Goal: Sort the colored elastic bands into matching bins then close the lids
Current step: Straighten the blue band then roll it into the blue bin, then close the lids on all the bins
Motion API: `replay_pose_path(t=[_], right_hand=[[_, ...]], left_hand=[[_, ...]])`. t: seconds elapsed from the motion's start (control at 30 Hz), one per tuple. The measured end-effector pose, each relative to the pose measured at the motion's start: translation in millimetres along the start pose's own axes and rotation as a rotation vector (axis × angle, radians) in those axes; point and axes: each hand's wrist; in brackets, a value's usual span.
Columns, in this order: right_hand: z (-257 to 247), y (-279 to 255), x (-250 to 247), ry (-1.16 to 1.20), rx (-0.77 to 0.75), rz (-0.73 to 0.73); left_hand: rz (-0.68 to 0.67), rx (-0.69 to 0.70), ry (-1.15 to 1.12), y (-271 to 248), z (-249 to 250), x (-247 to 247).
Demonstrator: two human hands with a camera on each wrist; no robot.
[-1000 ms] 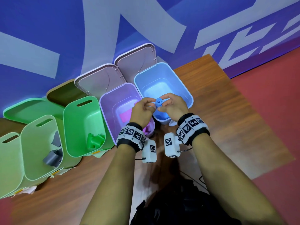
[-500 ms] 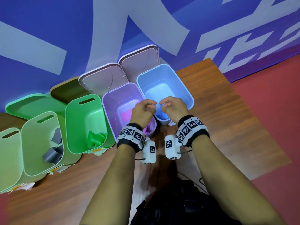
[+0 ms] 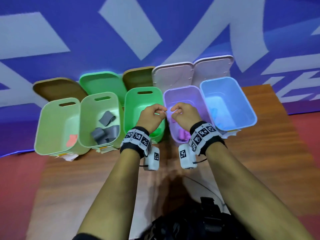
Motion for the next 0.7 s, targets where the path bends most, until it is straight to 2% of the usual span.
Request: replay_pose_path(t=[0.17,0.3,0.53,0.7], right_hand=[[-37,-11,73,-0.058,0.009,-0.002],[-50,-21,105,-0.083,0.022,0.001],[-71,-23,131,-0.095,-0.013,-0.027],[-101,-15,168,-0.087,-0.115,-0.163]], left_hand=[[-0.025,0.006,0.019,-13,-54,-61],[-0.038,0.0,0.063,-15,-91,-84],[-0.027,-0.005,0.05,-31,-98,-112],[0.084,-0.075,0.136,-51,-110,-150]])
Point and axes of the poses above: each hand's wrist, its own y-axis towards the middle knuckle, its own x-axis out of the palm, z = x × y, and after that the axes turned 14 degrees about y, right-handed
